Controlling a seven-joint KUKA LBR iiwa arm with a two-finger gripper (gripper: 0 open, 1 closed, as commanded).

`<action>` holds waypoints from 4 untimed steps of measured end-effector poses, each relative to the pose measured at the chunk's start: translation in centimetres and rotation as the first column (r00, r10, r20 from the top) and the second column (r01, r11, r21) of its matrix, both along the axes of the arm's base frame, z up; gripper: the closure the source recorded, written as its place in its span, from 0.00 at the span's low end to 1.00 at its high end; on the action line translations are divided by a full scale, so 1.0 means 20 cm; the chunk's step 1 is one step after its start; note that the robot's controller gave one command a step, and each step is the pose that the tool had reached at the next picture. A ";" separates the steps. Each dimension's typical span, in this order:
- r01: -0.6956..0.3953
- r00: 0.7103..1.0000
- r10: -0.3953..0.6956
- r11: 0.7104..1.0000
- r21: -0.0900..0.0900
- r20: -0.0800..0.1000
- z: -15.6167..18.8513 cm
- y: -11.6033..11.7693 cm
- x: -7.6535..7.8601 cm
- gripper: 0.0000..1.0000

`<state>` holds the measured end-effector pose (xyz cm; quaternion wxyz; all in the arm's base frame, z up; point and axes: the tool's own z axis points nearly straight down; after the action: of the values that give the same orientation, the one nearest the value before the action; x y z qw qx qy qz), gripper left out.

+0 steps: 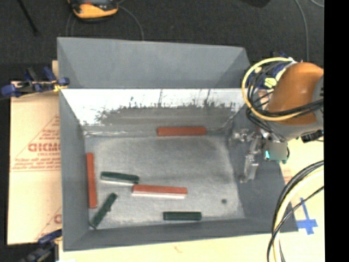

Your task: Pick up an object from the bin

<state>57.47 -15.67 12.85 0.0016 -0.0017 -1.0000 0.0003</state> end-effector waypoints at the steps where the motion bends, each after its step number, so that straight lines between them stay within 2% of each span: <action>1: -0.003 1.000 0.003 1.000 -0.002 0.008 0.02 0.00 0.01 0.00; 2: -0.086 0.996 0.086 0.996 -0.003 0.010 -0.12 0.20 -0.16 0.00; 3: -0.120 0.993 0.120 0.993 0.000 0.005 -0.20 0.47 -0.20 0.00; 4: -0.099 0.995 0.099 0.995 0.002 0.006 -0.17 0.66 -0.13 0.00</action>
Offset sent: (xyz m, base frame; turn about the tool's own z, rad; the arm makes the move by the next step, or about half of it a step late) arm -0.0708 0.0879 -0.0585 -0.1875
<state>54.97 -2.47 9.48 -0.0016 0.0477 -0.9989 -0.0006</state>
